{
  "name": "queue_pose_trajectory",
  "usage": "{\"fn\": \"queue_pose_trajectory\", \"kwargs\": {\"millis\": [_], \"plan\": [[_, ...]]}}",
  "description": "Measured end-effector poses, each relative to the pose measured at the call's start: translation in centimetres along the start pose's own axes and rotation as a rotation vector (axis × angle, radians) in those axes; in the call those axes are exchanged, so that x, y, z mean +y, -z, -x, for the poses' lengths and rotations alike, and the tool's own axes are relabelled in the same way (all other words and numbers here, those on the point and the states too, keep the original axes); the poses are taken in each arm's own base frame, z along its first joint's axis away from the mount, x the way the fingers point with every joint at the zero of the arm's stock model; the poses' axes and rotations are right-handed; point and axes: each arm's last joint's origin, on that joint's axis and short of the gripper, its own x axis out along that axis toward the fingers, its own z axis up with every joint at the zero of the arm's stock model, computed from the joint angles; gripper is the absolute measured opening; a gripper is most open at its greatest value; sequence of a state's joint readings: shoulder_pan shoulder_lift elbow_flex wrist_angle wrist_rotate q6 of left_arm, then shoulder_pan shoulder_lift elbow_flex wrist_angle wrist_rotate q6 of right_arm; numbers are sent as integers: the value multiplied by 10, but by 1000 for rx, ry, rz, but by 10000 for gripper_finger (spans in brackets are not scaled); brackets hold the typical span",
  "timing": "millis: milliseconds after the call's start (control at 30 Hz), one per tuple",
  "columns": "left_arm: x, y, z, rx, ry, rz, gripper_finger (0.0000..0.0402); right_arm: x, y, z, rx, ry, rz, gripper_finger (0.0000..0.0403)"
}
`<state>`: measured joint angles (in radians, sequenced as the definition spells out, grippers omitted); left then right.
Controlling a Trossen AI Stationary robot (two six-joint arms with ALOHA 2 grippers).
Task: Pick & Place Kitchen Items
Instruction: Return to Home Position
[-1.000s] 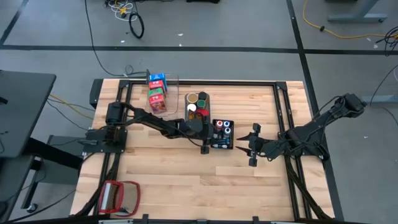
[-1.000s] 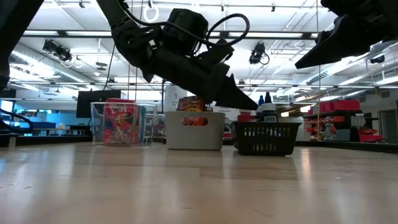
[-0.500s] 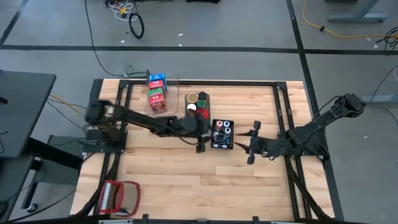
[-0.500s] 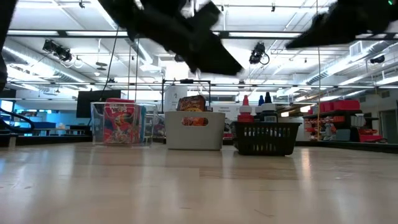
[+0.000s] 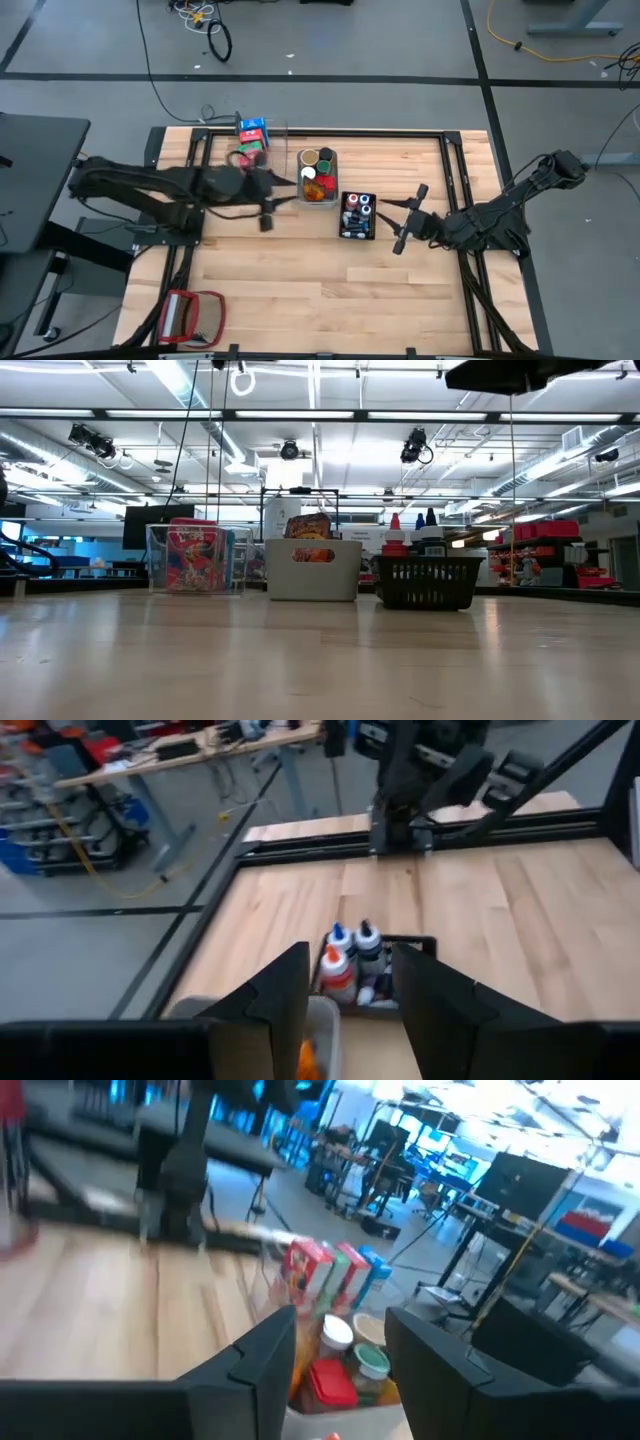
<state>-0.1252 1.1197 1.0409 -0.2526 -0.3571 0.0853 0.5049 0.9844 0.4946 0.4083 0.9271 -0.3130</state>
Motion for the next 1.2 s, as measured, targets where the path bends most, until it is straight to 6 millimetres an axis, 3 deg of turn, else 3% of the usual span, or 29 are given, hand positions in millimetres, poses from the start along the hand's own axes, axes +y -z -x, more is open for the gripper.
{"fn": "queue_pose_trajectory", "kwargs": {"millis": [133,267,433,600,733,933,1200], "plan": [[7,4,26,17,-67,11,151,-6,-11,2,-78,22,-132,165],[10,28,38,35,-140,18,151,-15,-18,11,-128,-42,-163,165],[11,80,44,59,-244,88,153,-26,-15,24,-128,-252,-208,165],[9,132,49,9,-244,140,151,-36,-1,36,-18,-474,-239,165],[10,157,56,-77,-221,187,151,-41,1,42,-25,-573,-247,165],[14,169,70,-222,-214,214,151,-36,28,44,-106,-640,-181,165],[21,167,87,-329,-208,175,151,-46,55,55,-187,-698,-216,165]]}}
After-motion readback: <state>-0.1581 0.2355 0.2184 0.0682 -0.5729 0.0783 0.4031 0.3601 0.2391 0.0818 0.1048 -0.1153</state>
